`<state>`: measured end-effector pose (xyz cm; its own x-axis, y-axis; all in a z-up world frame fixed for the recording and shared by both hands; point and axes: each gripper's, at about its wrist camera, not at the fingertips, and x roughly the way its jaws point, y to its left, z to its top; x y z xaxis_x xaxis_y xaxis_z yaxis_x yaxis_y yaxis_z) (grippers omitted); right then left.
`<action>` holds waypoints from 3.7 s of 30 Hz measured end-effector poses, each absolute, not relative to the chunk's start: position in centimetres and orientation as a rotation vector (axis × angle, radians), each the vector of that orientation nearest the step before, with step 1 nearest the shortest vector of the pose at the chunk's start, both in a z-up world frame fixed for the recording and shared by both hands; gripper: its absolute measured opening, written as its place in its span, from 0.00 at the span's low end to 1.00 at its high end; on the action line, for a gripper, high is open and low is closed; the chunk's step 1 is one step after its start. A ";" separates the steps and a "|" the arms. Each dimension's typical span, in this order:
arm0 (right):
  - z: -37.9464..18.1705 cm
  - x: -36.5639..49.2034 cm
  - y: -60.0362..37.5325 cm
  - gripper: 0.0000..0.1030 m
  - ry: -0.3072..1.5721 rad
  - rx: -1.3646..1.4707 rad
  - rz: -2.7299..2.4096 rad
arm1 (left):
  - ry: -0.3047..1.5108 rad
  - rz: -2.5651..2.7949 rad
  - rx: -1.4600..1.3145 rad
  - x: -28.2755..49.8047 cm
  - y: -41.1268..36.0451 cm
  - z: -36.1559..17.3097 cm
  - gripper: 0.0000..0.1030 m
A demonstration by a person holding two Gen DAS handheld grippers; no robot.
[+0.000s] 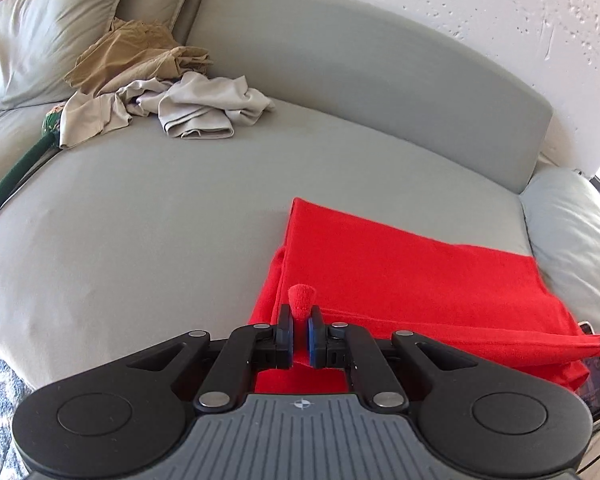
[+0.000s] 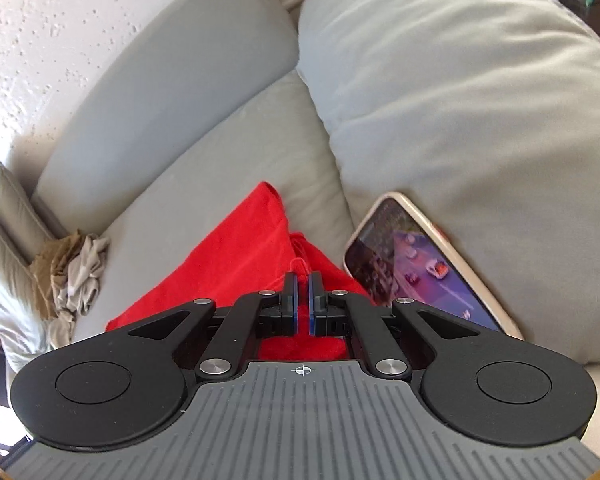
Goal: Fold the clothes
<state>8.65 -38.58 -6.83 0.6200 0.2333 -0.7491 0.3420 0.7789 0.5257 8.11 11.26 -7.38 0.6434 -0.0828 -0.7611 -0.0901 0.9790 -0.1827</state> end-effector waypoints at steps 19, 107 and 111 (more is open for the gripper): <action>-5.5 4.5 -36.2 0.48 0.964 0.585 -0.043 | 0.835 0.211 -0.088 1.8 9.6 -4.5 0.39; -9.4 20.5 -34.0 0.69 0.681 0.245 -0.091 | 0.829 0.001 -0.247 14.7 2.7 -8.8 0.38; -10.5 22.0 -31.5 0.09 0.785 0.221 0.034 | 0.827 -0.012 -0.309 17.6 3.7 -9.7 0.31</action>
<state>22.00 -31.53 -10.50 0.7079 0.1121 -0.6974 0.0523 0.9763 0.2100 17.59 3.73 -9.71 0.6800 -0.1304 -0.7216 -0.1088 0.9552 -0.2752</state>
